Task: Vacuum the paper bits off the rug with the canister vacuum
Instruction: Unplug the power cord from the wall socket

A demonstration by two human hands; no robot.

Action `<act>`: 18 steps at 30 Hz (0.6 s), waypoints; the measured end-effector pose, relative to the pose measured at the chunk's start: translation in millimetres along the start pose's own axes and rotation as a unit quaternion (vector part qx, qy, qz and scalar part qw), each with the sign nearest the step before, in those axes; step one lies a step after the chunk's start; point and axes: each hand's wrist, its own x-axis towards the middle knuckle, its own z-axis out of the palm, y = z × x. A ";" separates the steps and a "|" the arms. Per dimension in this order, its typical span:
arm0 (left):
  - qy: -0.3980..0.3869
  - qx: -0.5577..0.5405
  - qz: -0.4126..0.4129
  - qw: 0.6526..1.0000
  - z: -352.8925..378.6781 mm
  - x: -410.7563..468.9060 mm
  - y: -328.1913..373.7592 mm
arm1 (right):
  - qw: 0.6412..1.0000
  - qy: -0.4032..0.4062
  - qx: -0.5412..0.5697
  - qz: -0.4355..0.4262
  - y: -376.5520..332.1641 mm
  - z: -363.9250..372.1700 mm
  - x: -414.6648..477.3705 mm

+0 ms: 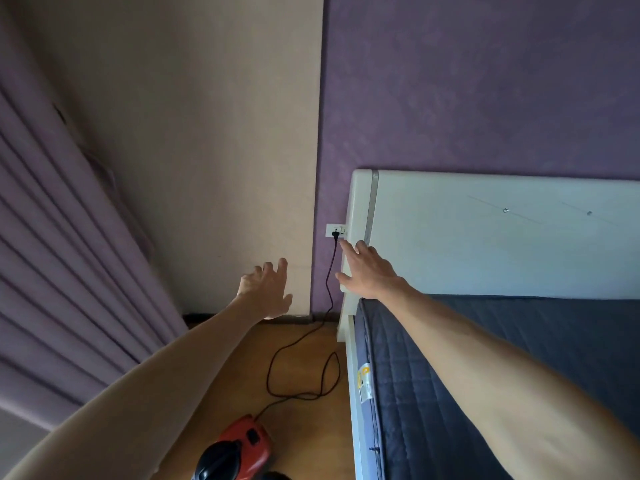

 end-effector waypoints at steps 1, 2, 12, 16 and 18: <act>0.003 0.003 0.005 1.000 -0.2 2.8 1.2 | 1.000 -0.001 0.000 0.003 1.6 0.8 0.5; 0.004 0.003 0.010 1.000 -0.3 5.5 2.7 | 1.000 -0.004 -0.001 0.006 3.3 1.6 1.2; 0.018 -0.006 0.041 0.999 -6.9 57.5 0.2 | 0.999 -0.012 -0.004 0.036 23.6 1.7 31.8; 0.016 -0.006 0.046 0.999 -6.0 97.2 -3.0 | 0.999 -0.014 -0.015 0.048 42.0 -2.3 60.1; 0.012 -0.006 0.053 0.998 -5.6 118.9 -4.4 | 0.998 -0.017 -0.017 0.055 49.1 -2.4 78.3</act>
